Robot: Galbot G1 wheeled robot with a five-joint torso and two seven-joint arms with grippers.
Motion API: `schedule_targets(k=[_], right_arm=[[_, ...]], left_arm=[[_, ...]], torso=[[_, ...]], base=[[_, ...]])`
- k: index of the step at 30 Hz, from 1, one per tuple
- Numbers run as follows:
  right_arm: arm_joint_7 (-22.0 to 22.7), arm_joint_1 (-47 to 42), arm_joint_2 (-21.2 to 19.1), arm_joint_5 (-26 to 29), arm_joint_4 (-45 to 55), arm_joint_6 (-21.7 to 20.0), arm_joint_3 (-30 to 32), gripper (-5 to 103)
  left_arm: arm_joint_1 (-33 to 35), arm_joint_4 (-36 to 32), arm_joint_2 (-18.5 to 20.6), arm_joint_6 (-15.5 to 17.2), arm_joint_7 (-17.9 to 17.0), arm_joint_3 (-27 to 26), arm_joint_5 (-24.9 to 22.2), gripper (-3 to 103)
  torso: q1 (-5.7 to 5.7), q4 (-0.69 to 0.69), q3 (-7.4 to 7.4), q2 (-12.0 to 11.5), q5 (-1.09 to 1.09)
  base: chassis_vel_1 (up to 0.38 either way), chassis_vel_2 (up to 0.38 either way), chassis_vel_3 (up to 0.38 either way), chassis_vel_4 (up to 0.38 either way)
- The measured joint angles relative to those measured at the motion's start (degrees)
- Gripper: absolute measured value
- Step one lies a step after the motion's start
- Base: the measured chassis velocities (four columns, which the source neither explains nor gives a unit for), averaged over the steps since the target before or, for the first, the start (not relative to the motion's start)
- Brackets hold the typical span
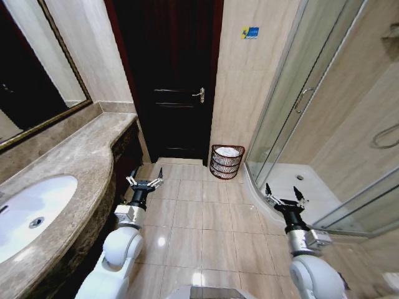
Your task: Discard the used towel into the hamper.
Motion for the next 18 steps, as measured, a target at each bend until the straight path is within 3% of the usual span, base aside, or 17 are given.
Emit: schedule_targets(k=[18], right_arm=[[0.01,0.00,-0.01,0.02,-0.01,0.02,0.00,100]], left_arm=[[0.01,-0.01,-0.01,-0.03,0.02,-0.01,0.00,100]], torso=[[0.00,0.00,0.00,0.00,0.00]], base=[[0.000,0.000,0.000,0.000]])
